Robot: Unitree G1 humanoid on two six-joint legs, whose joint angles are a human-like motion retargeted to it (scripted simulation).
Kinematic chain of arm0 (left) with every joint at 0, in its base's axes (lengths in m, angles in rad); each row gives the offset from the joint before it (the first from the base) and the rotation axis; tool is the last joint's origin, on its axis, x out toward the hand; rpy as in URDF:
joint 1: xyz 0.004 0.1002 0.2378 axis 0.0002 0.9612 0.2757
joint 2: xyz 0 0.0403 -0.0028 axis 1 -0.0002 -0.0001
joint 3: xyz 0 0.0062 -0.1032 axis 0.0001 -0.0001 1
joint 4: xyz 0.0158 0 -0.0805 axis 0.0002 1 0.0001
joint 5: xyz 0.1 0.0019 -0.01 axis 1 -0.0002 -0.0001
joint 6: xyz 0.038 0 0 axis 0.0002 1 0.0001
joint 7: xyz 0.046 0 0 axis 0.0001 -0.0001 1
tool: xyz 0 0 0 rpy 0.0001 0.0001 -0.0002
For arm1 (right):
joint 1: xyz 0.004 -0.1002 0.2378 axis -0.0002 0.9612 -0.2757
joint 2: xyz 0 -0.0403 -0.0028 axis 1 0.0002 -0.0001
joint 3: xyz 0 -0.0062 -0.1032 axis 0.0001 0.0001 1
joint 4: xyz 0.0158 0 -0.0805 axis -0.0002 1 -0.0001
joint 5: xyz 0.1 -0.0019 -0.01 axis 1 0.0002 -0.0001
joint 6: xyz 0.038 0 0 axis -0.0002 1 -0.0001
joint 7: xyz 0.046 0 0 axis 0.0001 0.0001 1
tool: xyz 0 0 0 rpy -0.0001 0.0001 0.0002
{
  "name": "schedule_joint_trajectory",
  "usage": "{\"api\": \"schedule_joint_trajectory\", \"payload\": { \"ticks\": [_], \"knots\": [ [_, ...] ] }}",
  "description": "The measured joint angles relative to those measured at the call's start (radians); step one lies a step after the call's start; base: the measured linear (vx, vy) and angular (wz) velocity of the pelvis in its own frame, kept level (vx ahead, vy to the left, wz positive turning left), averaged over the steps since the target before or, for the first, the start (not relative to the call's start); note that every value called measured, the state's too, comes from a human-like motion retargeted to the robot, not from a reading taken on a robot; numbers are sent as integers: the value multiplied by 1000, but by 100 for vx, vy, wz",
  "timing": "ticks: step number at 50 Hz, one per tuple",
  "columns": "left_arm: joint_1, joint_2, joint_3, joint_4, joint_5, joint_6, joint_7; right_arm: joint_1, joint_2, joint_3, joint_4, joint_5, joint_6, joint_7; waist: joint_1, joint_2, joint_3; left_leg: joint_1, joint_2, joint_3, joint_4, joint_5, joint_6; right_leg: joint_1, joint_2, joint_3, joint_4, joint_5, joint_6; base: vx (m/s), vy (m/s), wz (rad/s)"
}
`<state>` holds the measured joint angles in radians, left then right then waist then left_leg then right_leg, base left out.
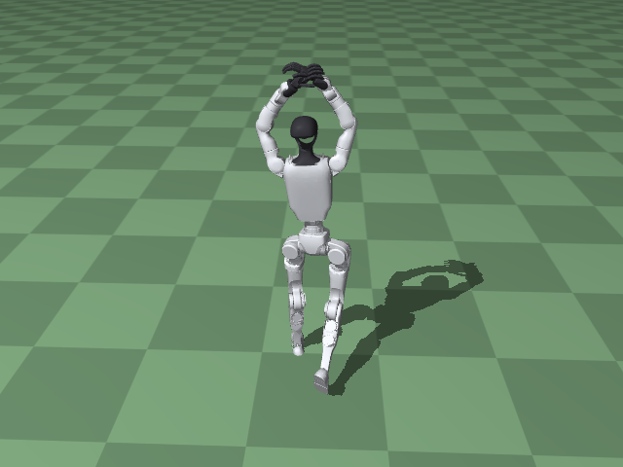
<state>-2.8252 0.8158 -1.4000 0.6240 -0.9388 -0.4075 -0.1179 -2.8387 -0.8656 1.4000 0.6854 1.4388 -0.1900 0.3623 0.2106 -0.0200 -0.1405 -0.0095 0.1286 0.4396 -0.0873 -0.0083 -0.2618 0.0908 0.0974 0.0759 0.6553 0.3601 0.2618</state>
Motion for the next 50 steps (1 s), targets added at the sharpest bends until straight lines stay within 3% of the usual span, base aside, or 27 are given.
{"api": "schedule_joint_trajectory", "payload": {
  "ticks": [5, 10, 14, 20, 25, 28, 40, 44, 50],
  "knots": [
    [37, 3, 0, -6, -45, 21, 13, 14, -5, -1, -13, -11, 25, -11, -54, -5, 0, 66, -38, -15, 20, -69, 0, -170, -107, -97, 142, -217, 0, 45, 36, 18],
    [93, 14, 0, -12, -77, 19, 1, 49, -3, 0, -12, -54, 37, -11, -109, -42, 25, 120, -93, -72, 70, -140, 20, -222, -223, -273, -60, -396, -50, 38, 17, 66],
    [105, 25, 0, -18, -64, -5, 12, 67, -6, 0, -20, -60, 25, -20, -157, -84, 51, 162, -136, -136, 78, -176, 28, -237, -226, -312, -378, -344, -12, 32, -1, 89],
    [89, 19, 0, -4, 0, -34, 21, 47, 9, 0, -14, -67, 8, -36, -182, -120, 118, 232, -120, -198, 76, -202, 0, -325, -90, -197, -734, -59, 0, 26, -33, 58],
    [66, 9, 0, 10, 26, -38, 23, 26, 9, 0, -5, -72, 6, -40, -175, -98, 158, 286, -94, -222, 95, -228, 0, -436, -42, -201, -743, -87, 0, 29, -15, 32],
    [55, 11, 0, 13, 31, -45, 29, 15, 10, 0, -2, -98, -4, -40, -187, -86, 160, 300, -90, -233, 102, -236, 0, -470, -67, -266, -743, -92, 0, 32, -1, 33],
    [11, 34, 0, 1, 38, -44, 47, -11, 21, -2, 2, -68, -15, -53, -176, -61, 72, 302, -74, -278, 152, -226, 1, -339, -166, -346, -727, -109, 0, 44, -9, 40],
    [-1, 22, 0, -5, 58, -23, 51, -7, 6, -2, -2, 2, -5, -39, -124, -80, 52, 298, -58, -280, 238, -175, 2, -281, -146, -352, -739, -107, 0, 49, -36, -22],
    [0, -22, 0, -2, 72, 22, 53, 14, -37, -4, 10, 104, 29, -11, -77, -106, 31, 214, -6, -234, 561, 0, 34, -176, -130, -282, -715, -207, 0, 57, -25, -40]
  ]
}}
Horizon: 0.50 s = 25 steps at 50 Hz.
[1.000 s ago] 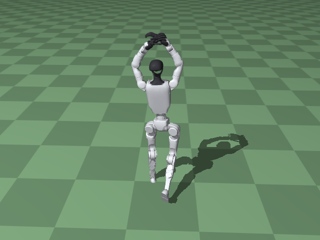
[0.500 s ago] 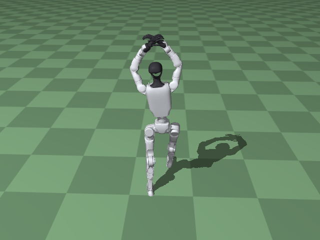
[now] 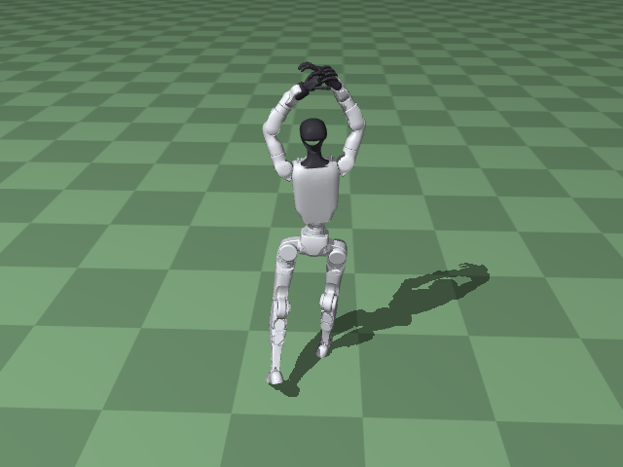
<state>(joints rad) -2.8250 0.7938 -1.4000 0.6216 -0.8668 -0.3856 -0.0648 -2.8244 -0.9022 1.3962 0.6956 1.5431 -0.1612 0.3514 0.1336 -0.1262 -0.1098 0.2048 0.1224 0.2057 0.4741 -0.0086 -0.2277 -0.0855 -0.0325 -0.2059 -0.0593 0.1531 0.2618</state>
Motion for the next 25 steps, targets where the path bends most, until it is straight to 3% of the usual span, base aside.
{"api": "schedule_joint_trajectory", "payload": {
  "ticks": [3, 6, 10, 12, 15, 20, 25],
  "knots": [
    [-12, -27, 0, 7, 1, 30, 9, -8, -15, -1, 7, 42, 17, 8, -11, -4, -9, -129, 53, 61, 255, 9, 63, 18, -6, 12, 33, -46, 0, 44, -12, -7],
    [-18, -40, 0, -4, -60, 23, 18, -16, -26, -1, 12, 71, 26, 19, -10, 0, -17, -245, 98, 103, 409, -86, 104, 23, 8, 24, 57, -82, 0, 37, -16, -22],
    [0, -24, 0, 1, -7, 39, -8, 14, -28, 1, 8, 74, 44, 34, 38, 9, -34, -338, 102, 152, 370, -231, 95, 33, 33, 60, 79, -110, 0, 32, -16, -57],
    [6, -26, 0, -8, -60, 2, 27, 17, -20, 2, 7, 70, 25, 27, 51, 5, -32, -350, 71, 182, 231, -244, 87, 42, 27, 84, 88, -124, 0, 31, -6, -62],
    [10, -21, 0, 2, -41, -15, 26, 25, -14, 3, 4, 31, -5, 19, 75, 7, -32, -340, 9, 213, -68, -181, 74, 64, 14, 116, 99, -150, 0, 30, 3, -51],
    [0, -28, 0, -5, -154, -1, -34, 6, -11, 3, 7, 2, -35, 2, 86, 55, -11, -337, -22, 189, -505, -9, -6, 120, 52, 144, 108, -193, 0, 28, 6, -35],
    [10, -19, 0, 4, -61, -9, -95, 17, -18, 4, 11, -107, -78, -3, 102, 81, 4, -473, -15, 157, -561, 61, -34, 164, 75, 152, 117, -209, 0, 21, 7, -18]
  ]
}}
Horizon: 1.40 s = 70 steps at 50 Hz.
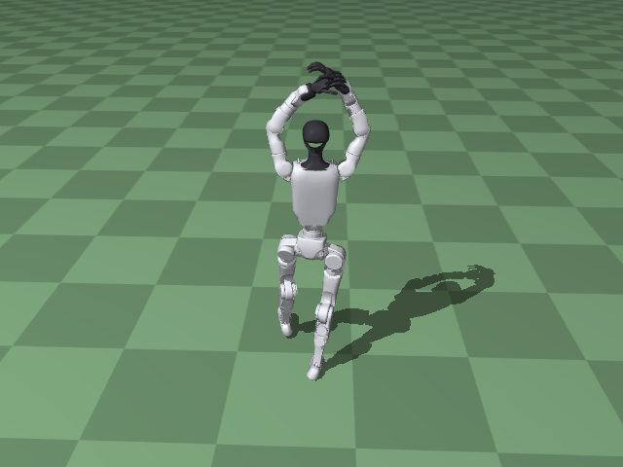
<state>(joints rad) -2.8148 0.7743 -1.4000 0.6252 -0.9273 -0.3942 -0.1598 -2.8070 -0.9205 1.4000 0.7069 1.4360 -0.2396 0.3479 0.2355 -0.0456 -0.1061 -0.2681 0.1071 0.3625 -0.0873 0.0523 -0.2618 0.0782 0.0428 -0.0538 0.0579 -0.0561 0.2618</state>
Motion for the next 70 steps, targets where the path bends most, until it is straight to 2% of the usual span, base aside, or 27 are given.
{"api": "schedule_joint_trajectory", "payload": {
  "ticks": [3, 5, 7, 8, 10, 16, 17, 18, 19, 20, 23, 25, 28, 32, 33, 35, 38, 40, 42, 45, 49, 52, 55, 60, 62, 64, 70],
  "knots": [
    [-13, -5, 0, 2, -31, -2, 17, 2, 7, -4, -12, 54, 7, -4, 15, -2, 8, -73, 2, 37, 0, 24, 0, 14, -13, 4, -2, -9, 0, 27, 11, -9],
    [-1, -6, 0, 5, -20, 1, 17, 5, -2, 0, -3, -37, -13, -18, 10, -11, -3, -103, 6, 73, 0, 36, 0, 25, -20, 8, 0, -14, 0, 29, 9, -18],
    [-10, -9, 0, 2, -53, 4, 20, 10, 4, -2, -12, 54, 7, -7, 36, -16, 7, -121, 8, 107, 0, 45, 0, 33, -30, 14, 7, -20, 0, 30, 11, -22],
    [4, -8, 0, 3, -24, -1, 20, 21, -4, -1, -10, -62, -33, -33, 28, -21, -4, -125, 9, 122, 0, 48, 0, 39, -33, 16, 11, -23, 0, 32, 12, -19],
    [-9, -8, 0, 0, -68, 10, 18, 20, 3, -3, -23, 97, 20, -4, 52, -19, 5, -128, 8, 155, 0, 49, 0, 50, -40, 20, 20, -30, 0, 33, 14, -11],
    [-26, -6, 0, 17, -12, 0, 9, 3, 0, 0, -2, 104, 35, 17, 5, -6, -70, -125, 25, 305, 0, 2, 0, 46, 0, -11, 24, -32, 0, 37, 11, 29],
    [-21, -5, 0, 18, 5, -6, 16, 7, -1, 0, -3, 57, 19, 6, -5, -5, -82, -103, 24, 346, 0, -15, 0, 51, 2, -12, 30, -34, 0, 44, 10, 11],
    [2, -3, 0, 14, 37, -17, 33, 25, -6, 0, -9, -82, -31, -30, -13, -8, -85, -58, 20, 397, 0, -34, 0, 69, -2, -5, 46, -43, 0, 43, 9, 2],
    [0, -2, 0, 12, 41, -21, 44, 27, -5, 0, -19, -53, -21, -31, -11, -7, -83, -31, 20, 438, 0, -42, 0, 78, 2, -5, 59, -47, 0, 41, 7, 6],
    [-15, -2, 0, 10, 31, -21, 53, 20, 0, 0, -30, 60, 17, -13, -2, -4, -80, -12, 21, 474, 0, -45, 0, 81, 9, -9, 71, -50, 0, 43, 14, 38],
    [-22, -4, 0, 0, -8, -11, 34, -8, -2, 0, -22, 76, 37, 9, -44, 0, -119, -2, 13, 514, 0, -16, 0, 87, 14, -20, 83, -28, 0, 48, 23, 47],
    [-10, 6, 0, 5, 45, -28, 31, -2, -8, 0, -16, -55, -4, -2, -59, -10, -146, 12, 7, 509, 0, 6, 0, 99, 12, -17, 102, -1, 0, 52, 16, 24],
    [-14, 12, 0, 3, 32, -39, 54, -10, 7, 0, -27, 65, 39, 23, -37, -30, -157, 56, 2, 483, 0, -5, 0, 113, 7, 2, 144, 84, 0, 59, 10, 11],
    [-4, 20, 0, 13, 38, -42, 69, -18, 36, 0, -6, 5, 33, -4, -31, -37, -156, 146, 20, 445, 0, -36, 0, 98, 28, 14, 275, 267, 0, 56, 3, 25],
    [-9, 25, 0, 16, 34, -43, 78, -18, 45, 0, -11, 45, 44, 8, -31, -26, -146, 175, 23, 429, 0, -47, 0, 91, 35, 26, 322, 315, 0, 57, 11, 58],
    [-2, 32, 0, 20, 42, -40, 87, -25, 61, 0, 4, -23, 26, -13, -47, -9, -136, 217, 36, 398, 0, -65, 1, 41, 52, 25, 452, 387, 0, 52, 13, 70],
    [16, 52, 0, 4, 13, -33, 91, -25, 77, 0, -3, -13, 57, 2, -72, 12, -122, 249, 32, 347, 19, -115, 3, -75, 4, -23, 660, 348, 0, 45, 30, 88],
    [35, 67, 0, -8, -17, -28, 84, -21, 81, 0, -6, -43, 60, -3, -104, 18, -115, 264, -17, 301, 41, -166, 19, -142, -92, -55, 762, 249, 0, 41, 61, 136],
    [55, 75, 0, -13, -38, -23, 76, -12, 84, 0, -8, -77, 64, -11, -137, 17, -98, 286, -69, 243, 58, -204, 28, -181, -183, -88, 800, 144, -25, 36, 48, 167],
    [72, 79, 0, -10, -47, -19, 62, -1, 96, 0, 6, -92, 78, -9, -176, 21, -72, 317, -92, 145, 76, -228, 23, -222, -211, -117, 733, 35, -82, 30, 18, 180],
    [71, 76, 0, -1, 13, -26, 88, 16, 79, 0, -9, -101, 47, -39, -229, 18, -32, 353, -128, -14, 101, -251, 27, -249, -151, -17, 508, -2, -59, 28, 11, 210],
    [53, 67, 0, 4, 51, -27, 112, 18, 78, -1, -11, 52, 75, -23, -247, 10, 5, 383, -161, -132, 118, -260, 28, -257, -98, 120, 313, 34, -12, 27, 6, 209],
    [46, 60, 0, 9, 92, -31, 119, 17, 78, -1, 4, 82, 73, -16, -258, 1, 38, 427, -165, -232, 134, -272, 5, -251, -52, 199, 130, 100, 0, 33, -9, 178],
    [30, 51, 0, 21, 139, -45, 126, 13, 74, -1, 7, 72, 59, -13, -236, -14, 109, 533, -182, -349, 146, -299, 0, -277, 10, 92, -38, 302, 0, 36, -16, 125],
    [30, 48, 0, 26, 173, -54, 132, 20, 56, -1, -4, -64, 12, -47, -238, -20, 114, 561, -186, -387, 140, -298, 0, -298, 23, 29, -103, 362, 0, 31, -11, 100],
    [13, 38, 0, 35, 170, -58, 138, 19, 48, -3, -17, 62, 38, -22, -214, -14, 127, 583, -186, -421, 136, -302, 0, -326, 43, -12, -145, 369, 0, 32, -6, 95],
    [-8, 16, 0, 54, 178, -56, 126, -20, 62, -2, 14, 61, 42, -12, -194, 0, 140, 638, -178, -511, 148, -330, 0, -404, 96, -18, -145, 297, 0, 39, -5, 98]
  ]
}}
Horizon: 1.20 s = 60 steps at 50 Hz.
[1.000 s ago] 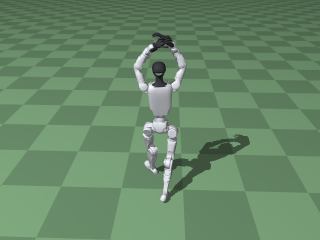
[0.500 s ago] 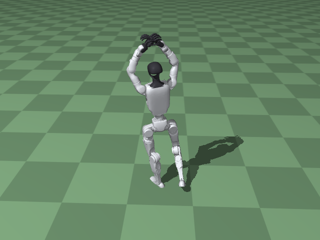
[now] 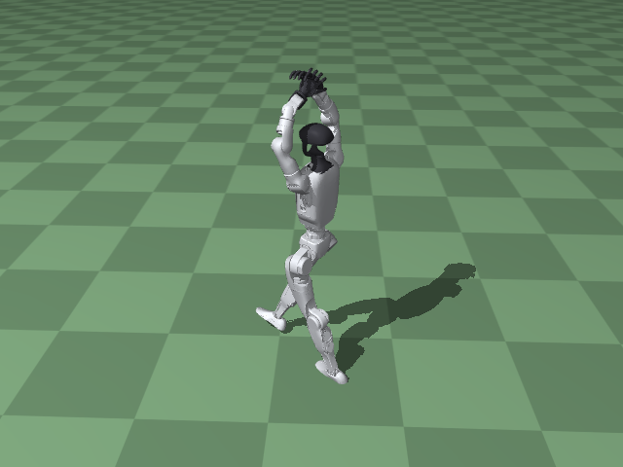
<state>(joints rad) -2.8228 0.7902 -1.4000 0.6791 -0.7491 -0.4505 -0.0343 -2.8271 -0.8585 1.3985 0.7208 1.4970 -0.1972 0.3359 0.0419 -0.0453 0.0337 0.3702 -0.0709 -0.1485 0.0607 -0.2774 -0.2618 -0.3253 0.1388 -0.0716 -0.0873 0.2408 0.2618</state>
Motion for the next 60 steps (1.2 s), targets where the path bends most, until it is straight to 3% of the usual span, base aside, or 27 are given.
{"api": "schedule_joint_trajectory", "payload": {
  "ticks": [10, 12, 13, 15, 21, 25, 27, 31, 35, 38, 45, 53, 60],
  "knots": [
    [4, -7, 0, 1, -14, 4, -16, -9, -10, 1, 0, -18, 14, 7, -51, 11, -47, 78, 38, -170, 6, -2, 0, 172, 27, 162, 0, 1, 0, 52, -1, 105],
    [15, -4, 0, -2, -8, 4, -27, 1, -14, 1, -5, -42, 4, -3, -64, 12, -82, 83, 43, -196, 5, 14, 0, 186, 44, 172, 0, 23, 0, 56, -14, 66],
    [19, -7, 0, -3, 12, -2, -26, 0, -24, 1, -9, -132, -27, -18, -73, 10, -86, 90, 42, -204, 7, 26, 0, 194, 50, 167, 0, 32, 0, 53, -9, 45],
    [-4, -17, 0, -3, 4, -1, -20, -10, -33, 0, -23, -26, 7, 2, -62, 17, -85, 94, 42, -224, 16, 55, 0, 205, 50, 161, 0, 28, 0, 52, -2, 30],
    [-6, -54, 0, 2, -31, 18, -19, -32, -64, 1, -8, -9, 38, 20, -119, 27, -112, 92, 8, -235, 117, 212, 0, 295, 34, 187, 0, -56, 0, 55, 3, 20],
    [-8, -63, 0, -14, -74, 32, -11, -52, -81, 2, -12, -28, 54, 18, -165, -6, -117, 9, -28, -90, 268, 309, 0, 334, -5, 201, 8, -77, 0, 38, -10, 12],
    [-13, -64, 0, -26, -96, 39, -9, -55, -96, 2, -21, -4, 70, 26, -182, -28, -118, -60, -14, 20, 382, 304, 0, 343, -16, 210, 21, -84, 0, 24, -28, -6],
    [-23, -70, 0, -36, -114, 43, -2, -66, -105, 2, -25, 12, 79, 26, -218, -59, -121, -199, 85, 238, 585, 147, 2, 355, -10, 226, 38, -88, 0, 21, -41, -27],
    [-26, -79, 0, -33, -139, 39, -3, -87, -85, 2, 4, -21, 94, 29, -254, -60, -127, -297, 203, 431, 615, -37, 10, 362, 6, 233, 45, -96, 0, 22, -24, -29],
    [-12, -62, 0, -32, -155, 21, 12, -84, -73, 2, -1, -117, 51, -3, -275, -50, -147, -360, 253, 552, 518, -61, 18, 348, 2, 232, 51, -107, 0, 16, 0, -16],
    [17, -14, 1, -64, -228, 20, 3, -58, -58, 2, -29, -88, 51, -18, -251, -65, -135, -457, 354, 808, 252, 55, 4, 344, -37, 210, 67, -156, 0, 13, 12, 18],
    [49, 14, 0, -75, -236, 30, -20, -12, -47, 2, -37, -89, 31, -20, -164, -57, -128, -526, 395, 917, -136, 336, 0, 328, -85, 146, 125, -226, 0, 11, 33, 57],
    [31, 17, 0, -76, -233, 40, -38, -16, -45, 2, -34, -73, 18, -8, -108, -44, -163, -603, 469, 1015, -148, 319, 0, 310, -130, 47, 195, -293, 0, 21, 28, 84]
  ]
}}
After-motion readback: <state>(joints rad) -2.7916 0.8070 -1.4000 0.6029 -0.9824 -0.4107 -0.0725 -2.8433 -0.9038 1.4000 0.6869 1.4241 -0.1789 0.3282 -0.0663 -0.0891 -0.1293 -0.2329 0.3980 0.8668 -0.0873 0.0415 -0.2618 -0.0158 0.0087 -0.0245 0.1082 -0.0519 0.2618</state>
